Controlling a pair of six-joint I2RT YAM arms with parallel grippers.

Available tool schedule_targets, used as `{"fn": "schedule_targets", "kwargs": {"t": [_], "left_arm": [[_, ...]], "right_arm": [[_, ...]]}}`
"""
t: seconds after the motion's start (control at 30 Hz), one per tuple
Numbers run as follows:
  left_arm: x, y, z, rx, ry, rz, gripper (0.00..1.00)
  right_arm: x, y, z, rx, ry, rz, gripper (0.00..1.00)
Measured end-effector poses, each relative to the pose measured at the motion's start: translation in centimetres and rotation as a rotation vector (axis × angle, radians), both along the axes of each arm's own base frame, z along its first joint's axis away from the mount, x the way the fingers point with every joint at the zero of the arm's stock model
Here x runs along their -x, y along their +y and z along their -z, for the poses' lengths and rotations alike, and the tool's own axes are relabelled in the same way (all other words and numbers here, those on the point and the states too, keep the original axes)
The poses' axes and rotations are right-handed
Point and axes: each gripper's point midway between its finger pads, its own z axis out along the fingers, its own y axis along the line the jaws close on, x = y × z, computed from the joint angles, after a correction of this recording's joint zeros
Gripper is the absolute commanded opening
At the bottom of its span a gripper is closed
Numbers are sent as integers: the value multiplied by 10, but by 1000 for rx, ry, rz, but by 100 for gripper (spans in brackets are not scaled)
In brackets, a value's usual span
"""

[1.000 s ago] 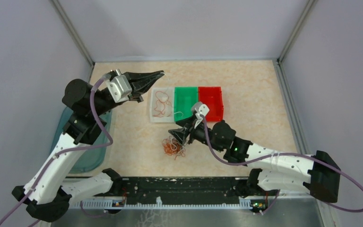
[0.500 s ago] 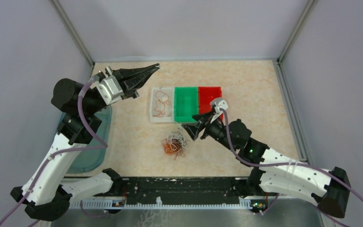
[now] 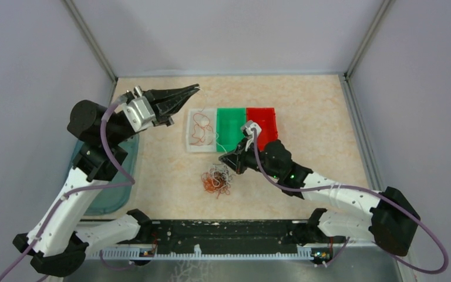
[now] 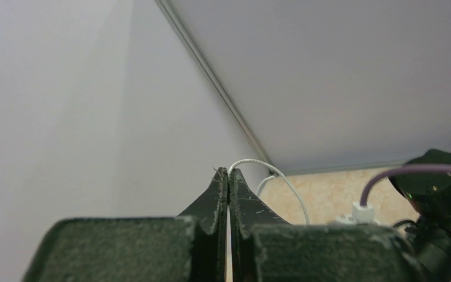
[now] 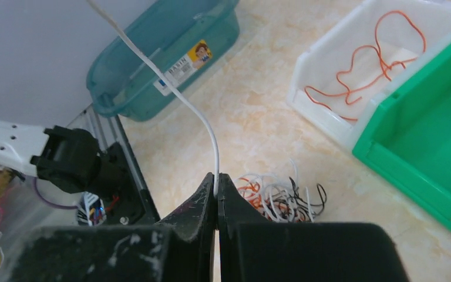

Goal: Untangle the cables
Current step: Untie the cable.

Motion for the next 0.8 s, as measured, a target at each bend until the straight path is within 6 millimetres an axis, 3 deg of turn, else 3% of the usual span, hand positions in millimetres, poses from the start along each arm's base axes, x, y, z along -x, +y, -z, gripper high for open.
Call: {"fn": "schedule_targets", "kwargs": {"t": [0.17,0.43,0.63,0.8], "left_arm": [[-6,-1,45,-31,141,-7,3],[-14,-23,165,-170,536,65,11],[1,-32,228,-282,729,153,24],[23,-34,259,-349,821,254,35]], "right_arm": [[2,4,-23,-78,-33,-17,0],[8,1,-73,-235,-101,-25,0],[11,-5,-75,-271,-99,-14,0],[12,-9,-80,-294,-106,-3,0]]}}
